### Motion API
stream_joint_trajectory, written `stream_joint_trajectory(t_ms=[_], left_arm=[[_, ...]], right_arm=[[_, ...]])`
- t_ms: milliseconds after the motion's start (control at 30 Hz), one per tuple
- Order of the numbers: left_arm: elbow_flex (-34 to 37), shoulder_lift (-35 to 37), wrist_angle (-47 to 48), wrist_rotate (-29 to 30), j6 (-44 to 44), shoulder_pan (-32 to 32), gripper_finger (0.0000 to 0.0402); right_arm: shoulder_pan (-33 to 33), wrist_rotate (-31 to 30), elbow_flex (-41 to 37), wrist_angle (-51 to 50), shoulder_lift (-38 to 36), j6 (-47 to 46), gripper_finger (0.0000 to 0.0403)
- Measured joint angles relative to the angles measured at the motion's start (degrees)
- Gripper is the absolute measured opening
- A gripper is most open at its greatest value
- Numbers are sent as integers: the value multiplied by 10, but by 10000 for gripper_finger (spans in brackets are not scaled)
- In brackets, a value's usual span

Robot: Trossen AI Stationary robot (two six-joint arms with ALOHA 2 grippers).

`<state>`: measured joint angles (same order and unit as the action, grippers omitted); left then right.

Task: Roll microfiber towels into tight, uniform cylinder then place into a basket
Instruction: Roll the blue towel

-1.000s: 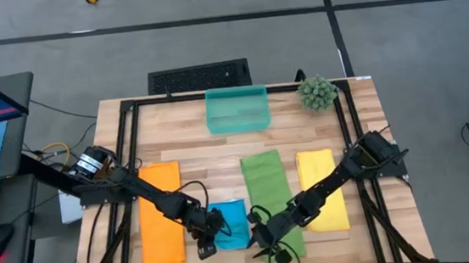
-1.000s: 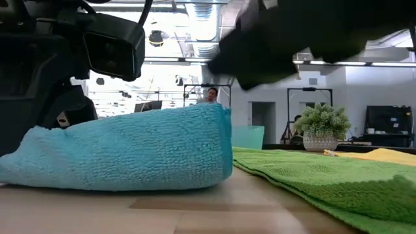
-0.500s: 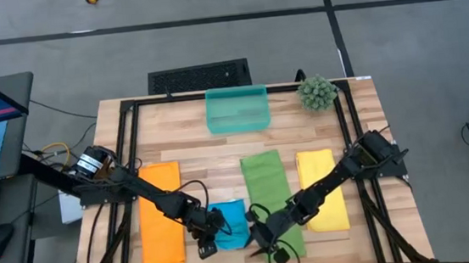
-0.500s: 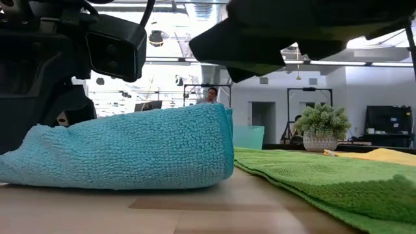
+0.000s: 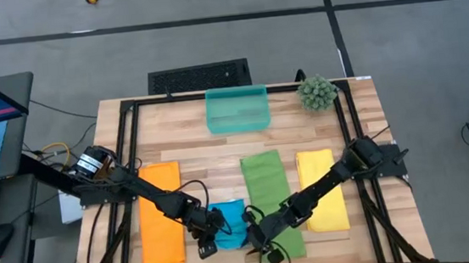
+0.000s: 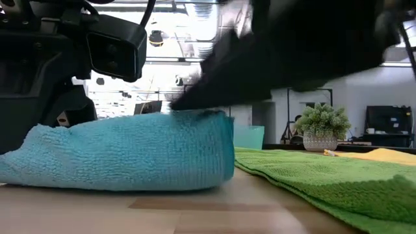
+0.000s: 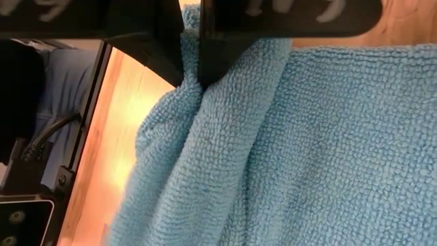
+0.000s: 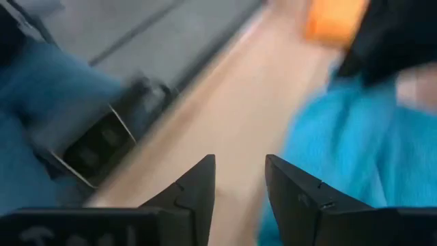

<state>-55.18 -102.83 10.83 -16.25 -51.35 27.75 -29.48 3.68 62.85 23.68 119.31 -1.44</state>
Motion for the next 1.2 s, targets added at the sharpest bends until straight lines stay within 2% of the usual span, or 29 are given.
stream_joint_trajectory(t_ms=[733, 967, 1200], left_arm=[[0, 0, 3, 0, 3, 5, 9], [0, 0, 2, 5, 9, 5, 9], [0, 0, 2, 20, 36, 6, 16]], right_arm=[[26, -59, 1, 15, 14, -81, 117], [51, -81, 1, -14, 14, -183, 116], [55, -81, 2, -47, 17, -191, 116]])
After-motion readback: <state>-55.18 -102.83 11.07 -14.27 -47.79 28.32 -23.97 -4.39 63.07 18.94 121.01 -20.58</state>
